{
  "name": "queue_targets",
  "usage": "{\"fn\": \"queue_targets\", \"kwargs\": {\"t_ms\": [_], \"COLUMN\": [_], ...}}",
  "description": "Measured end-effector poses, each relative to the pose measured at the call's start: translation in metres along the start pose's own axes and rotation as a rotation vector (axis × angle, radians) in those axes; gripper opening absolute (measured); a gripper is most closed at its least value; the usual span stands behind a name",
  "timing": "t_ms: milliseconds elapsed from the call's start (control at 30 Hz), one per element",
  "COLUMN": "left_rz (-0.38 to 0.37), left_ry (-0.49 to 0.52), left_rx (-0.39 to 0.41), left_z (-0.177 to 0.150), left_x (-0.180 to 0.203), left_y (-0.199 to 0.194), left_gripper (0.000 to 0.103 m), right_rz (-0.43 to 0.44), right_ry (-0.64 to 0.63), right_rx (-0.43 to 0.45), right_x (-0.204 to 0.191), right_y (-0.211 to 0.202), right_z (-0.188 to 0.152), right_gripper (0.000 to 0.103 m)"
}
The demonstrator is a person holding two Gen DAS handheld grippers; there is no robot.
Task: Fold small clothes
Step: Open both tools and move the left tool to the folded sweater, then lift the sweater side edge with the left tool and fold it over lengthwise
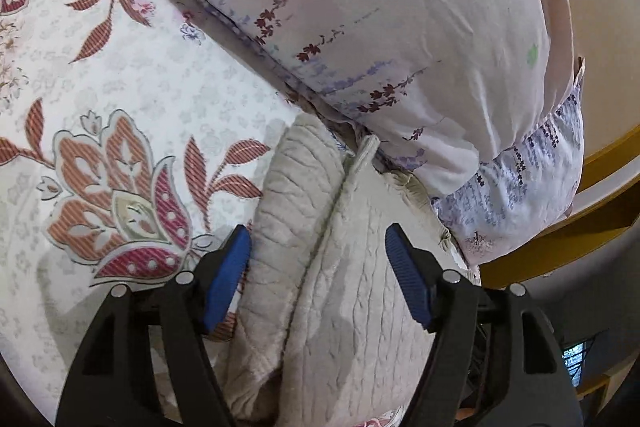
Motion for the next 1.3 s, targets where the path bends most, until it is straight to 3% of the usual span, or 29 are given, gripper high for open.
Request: {"fn": "queue_targets", "kwargs": {"t_ms": [133, 367, 433, 500, 600, 833, 1033, 1100, 1300], "left_rz": [0.001, -0.043, -0.043, -0.045, -0.068, -0.24, -0.367, -0.39, -0.443], "left_ry": [0.015, 0.0, 0.002, -0.002, 0.025, 0.121, 0.169, 0.182, 0.23], "left_rx": [-0.007, -0.057, -0.069, -0.098, -0.08, -0.021, -0.042, -0.057, -0.139], "left_z": [-0.004, -0.015, -0.017, -0.021, -0.019, -0.015, -0.029, -0.036, -0.076], "left_x": [0.006, 0.014, 0.016, 0.017, 0.032, 0.111, 0.174, 0.19, 0.248], "left_y": [0.007, 0.018, 0.021, 0.026, 0.021, -0.002, 0.008, 0.014, 0.056], "left_gripper": [0.069, 0.055, 0.048, 0.026, 0.021, 0.019, 0.019, 0.019, 0.019], "right_rz": [0.013, 0.017, 0.015, 0.012, 0.013, 0.019, 0.04, 0.104, 0.188], "right_ry": [0.007, 0.007, 0.008, 0.011, 0.008, -0.003, -0.009, 0.082, 0.317], "right_rx": [0.002, 0.01, 0.012, 0.013, 0.012, 0.017, 0.022, 0.049, 0.139], "right_x": [0.002, 0.002, 0.002, 0.001, 0.001, 0.0, 0.002, 0.023, 0.109], "right_y": [0.0, 0.003, 0.003, 0.002, 0.002, 0.002, -0.003, -0.02, -0.066], "right_z": [0.001, 0.001, 0.001, 0.0, 0.0, 0.0, 0.0, 0.0, -0.014], "right_gripper": [0.054, 0.054, 0.054, 0.054, 0.054, 0.054, 0.054, 0.054, 0.054]}}
Point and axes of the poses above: each gripper's, at about its wrist camera, not at the fingertips, and y roughly the way its jaws point, x to its right, z to its top, the point moved 8 cm from there along y, roughly the way its jaws point, and after that the axes turned 2 degrees about -x, right-handed, at the moved point
